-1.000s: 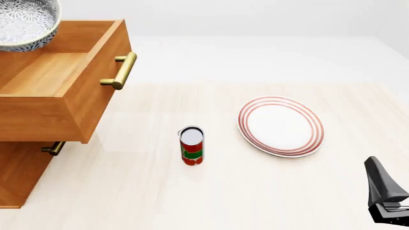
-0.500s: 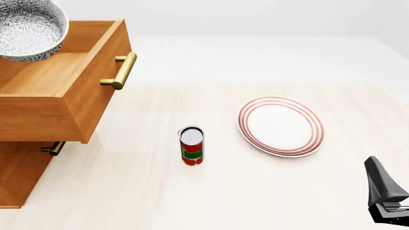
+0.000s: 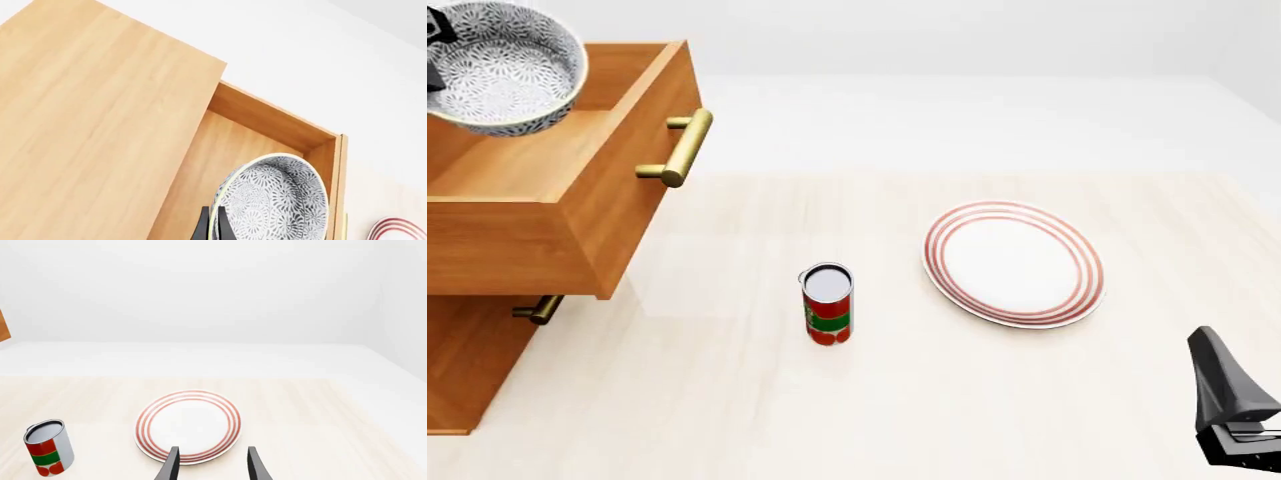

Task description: Put the bowl in the top drawer of the cabinet.

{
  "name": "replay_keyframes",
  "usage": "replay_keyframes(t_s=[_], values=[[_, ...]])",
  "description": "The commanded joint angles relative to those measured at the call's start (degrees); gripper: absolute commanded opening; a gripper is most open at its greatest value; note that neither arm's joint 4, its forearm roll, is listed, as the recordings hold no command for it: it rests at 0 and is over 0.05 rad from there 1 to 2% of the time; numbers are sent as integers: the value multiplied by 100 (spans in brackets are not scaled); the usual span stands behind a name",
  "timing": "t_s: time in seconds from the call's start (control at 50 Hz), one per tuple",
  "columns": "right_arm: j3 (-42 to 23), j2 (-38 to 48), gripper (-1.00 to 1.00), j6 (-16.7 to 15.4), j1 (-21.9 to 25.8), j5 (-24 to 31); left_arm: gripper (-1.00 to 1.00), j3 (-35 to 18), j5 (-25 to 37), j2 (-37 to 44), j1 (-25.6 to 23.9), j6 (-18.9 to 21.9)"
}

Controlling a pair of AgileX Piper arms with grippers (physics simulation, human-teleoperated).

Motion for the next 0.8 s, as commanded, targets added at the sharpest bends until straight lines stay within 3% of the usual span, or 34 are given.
replay_keyframes(t_s=[0.02, 0.8], values=[[0, 0, 100, 1, 0, 0, -100, 1, -113, 110, -47, 61], [0, 0, 100, 0, -1, 0, -100, 75, -379, 494, -52, 93]])
